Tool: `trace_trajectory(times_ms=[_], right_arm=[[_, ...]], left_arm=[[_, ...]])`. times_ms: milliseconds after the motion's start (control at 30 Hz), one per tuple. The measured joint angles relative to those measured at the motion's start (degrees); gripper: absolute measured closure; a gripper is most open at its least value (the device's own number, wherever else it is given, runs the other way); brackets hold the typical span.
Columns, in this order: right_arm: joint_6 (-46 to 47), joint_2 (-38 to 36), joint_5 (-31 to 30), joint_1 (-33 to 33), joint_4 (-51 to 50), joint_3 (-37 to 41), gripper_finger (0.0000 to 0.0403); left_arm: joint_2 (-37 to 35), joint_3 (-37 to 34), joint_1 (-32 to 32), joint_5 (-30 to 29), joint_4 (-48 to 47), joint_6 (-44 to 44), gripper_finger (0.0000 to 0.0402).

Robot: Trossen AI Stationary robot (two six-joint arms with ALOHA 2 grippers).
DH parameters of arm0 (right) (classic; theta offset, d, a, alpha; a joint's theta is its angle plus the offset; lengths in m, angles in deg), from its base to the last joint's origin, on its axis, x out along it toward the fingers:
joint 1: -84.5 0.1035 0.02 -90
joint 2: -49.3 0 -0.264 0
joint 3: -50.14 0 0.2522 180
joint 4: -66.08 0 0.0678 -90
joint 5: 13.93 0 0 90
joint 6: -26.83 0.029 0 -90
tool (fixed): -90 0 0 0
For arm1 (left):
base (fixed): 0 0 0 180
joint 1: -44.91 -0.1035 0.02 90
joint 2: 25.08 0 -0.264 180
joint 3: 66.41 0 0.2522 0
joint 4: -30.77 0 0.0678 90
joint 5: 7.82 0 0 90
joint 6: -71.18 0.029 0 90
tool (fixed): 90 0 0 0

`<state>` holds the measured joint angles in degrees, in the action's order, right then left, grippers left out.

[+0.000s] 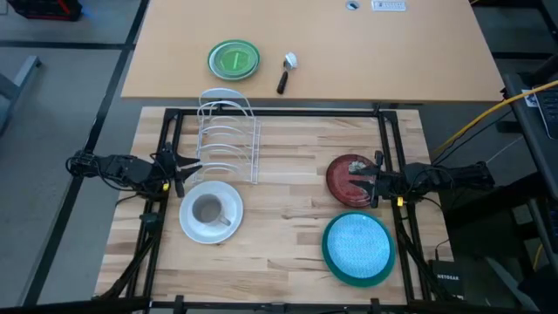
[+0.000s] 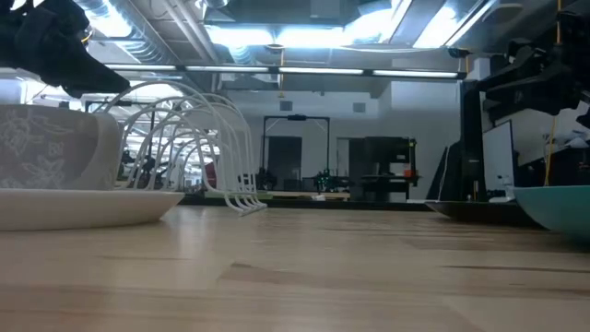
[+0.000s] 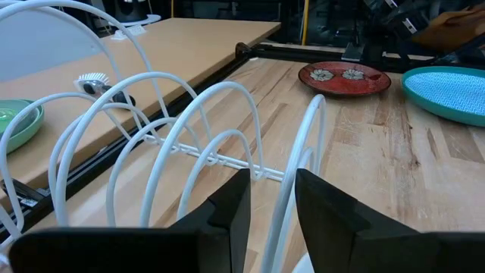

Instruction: Sort dishes

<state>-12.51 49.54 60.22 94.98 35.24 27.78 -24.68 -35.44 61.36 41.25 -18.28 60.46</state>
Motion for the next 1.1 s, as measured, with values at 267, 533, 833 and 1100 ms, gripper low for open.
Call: trace_trajectory(times_ms=[267, 533, 833, 1100], right_arm=[[-0.01, 0.01, 0.00, -0.02, 0.00, 0.00, 0.0276], [0.01, -0.01, 0.00, -0.01, 0.04, 0.00, 0.0276], [-0.01, -0.01, 0.00, -0.02, 0.08, 0.00, 0.0276], [-0.01, -0.01, 0.00, 0.00, 0.11, 0.00, 0.0276]], left_arm=[[0.00, 0.00, 0.02, 0.02, 1.64, -7.17, 0.0304], [0.00, 0.00, 0.01, -0.20, 5.07, -27.91, 0.0304], [0.00, 0.00, 0.01, 1.55, 4.44, -39.69, 0.0304], [1.39, 0.00, 0.07, 14.86, 15.01, -33.21, 0.0304]])
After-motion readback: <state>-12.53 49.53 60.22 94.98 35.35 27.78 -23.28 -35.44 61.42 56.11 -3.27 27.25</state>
